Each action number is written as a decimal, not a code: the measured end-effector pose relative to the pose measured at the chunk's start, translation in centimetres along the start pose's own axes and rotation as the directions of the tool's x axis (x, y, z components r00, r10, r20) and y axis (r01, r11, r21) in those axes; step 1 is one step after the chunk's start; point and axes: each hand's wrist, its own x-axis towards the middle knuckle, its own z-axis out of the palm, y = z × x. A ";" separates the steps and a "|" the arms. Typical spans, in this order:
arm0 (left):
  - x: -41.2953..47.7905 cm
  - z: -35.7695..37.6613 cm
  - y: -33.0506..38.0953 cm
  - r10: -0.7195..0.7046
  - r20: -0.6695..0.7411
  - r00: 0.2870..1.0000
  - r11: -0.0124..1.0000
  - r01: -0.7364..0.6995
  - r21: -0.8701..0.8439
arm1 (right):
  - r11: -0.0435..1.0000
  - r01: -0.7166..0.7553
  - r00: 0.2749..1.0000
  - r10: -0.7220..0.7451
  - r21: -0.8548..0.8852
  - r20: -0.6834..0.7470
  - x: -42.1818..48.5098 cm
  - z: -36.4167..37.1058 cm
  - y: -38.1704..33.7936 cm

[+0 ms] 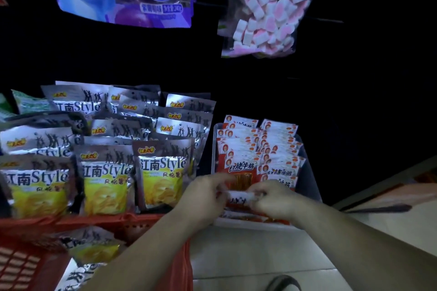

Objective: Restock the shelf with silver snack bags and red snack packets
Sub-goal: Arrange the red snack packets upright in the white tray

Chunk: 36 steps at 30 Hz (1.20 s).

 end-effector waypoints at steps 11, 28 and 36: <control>0.2 0.2 -0.1 0.018 0.206 0.978 0.999 -0.027 0.042 | 0.999 -0.030 0.981 0.026 0.019 0.192 -0.8 -0.3 0.1; 0.3 -0.4 0.6 -0.036 0.274 0.961 0.998 0.018 0.065 | 0.999 0.012 0.984 -0.003 -0.051 0.180 -1.3 -1.2 0.2; 2.5 -0.3 -0.3 -0.022 0.018 1.000 0.996 0.021 0.084 | 0.936 0.089 0.912 -0.214 -0.340 -0.350 4.3 -3.4 -1.6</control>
